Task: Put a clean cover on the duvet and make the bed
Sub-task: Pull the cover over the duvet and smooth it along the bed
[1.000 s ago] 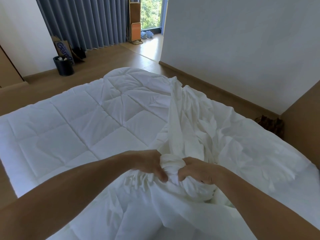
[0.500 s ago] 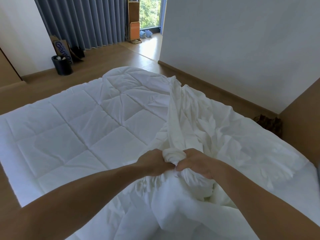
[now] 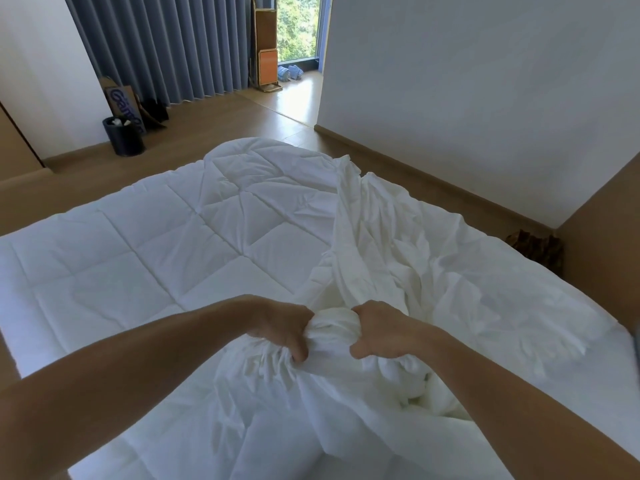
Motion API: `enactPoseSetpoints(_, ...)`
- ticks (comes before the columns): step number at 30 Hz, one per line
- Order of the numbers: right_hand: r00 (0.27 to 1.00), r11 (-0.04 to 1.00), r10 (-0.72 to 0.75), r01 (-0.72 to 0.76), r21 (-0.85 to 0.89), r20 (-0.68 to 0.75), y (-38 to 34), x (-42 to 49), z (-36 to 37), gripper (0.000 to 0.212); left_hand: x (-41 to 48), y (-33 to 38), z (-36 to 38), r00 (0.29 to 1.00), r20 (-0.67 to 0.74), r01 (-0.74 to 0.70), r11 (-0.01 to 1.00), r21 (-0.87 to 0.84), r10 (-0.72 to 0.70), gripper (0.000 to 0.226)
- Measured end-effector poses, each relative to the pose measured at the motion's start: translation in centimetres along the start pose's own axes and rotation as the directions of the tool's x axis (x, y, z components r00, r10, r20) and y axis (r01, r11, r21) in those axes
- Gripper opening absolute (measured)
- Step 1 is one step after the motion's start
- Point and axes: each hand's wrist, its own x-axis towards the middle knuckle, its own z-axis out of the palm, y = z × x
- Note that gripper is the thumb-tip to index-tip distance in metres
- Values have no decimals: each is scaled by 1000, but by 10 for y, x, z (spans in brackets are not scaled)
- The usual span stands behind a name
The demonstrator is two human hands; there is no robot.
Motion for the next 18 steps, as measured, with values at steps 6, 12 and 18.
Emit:
enactPoseSetpoints(6, 1000, 960, 10, -7, 281, -11, 3, 2, -4, 19, 1, -6, 10, 988, -98, -148, 902, -406, 118, 37)
enactPoseSetpoints(12, 998, 879, 37, -58, 472, 53, 8, -4, -18, 27, 4, 5, 11, 997, -30, -74, 730, -680, 74, 68)
enactPoseSetpoints(18, 996, 772, 32, -77, 630, 83, 12, -3, -17, 28, 14, 37, 5, 916, -395, 26, 975, 220, 65, 27)
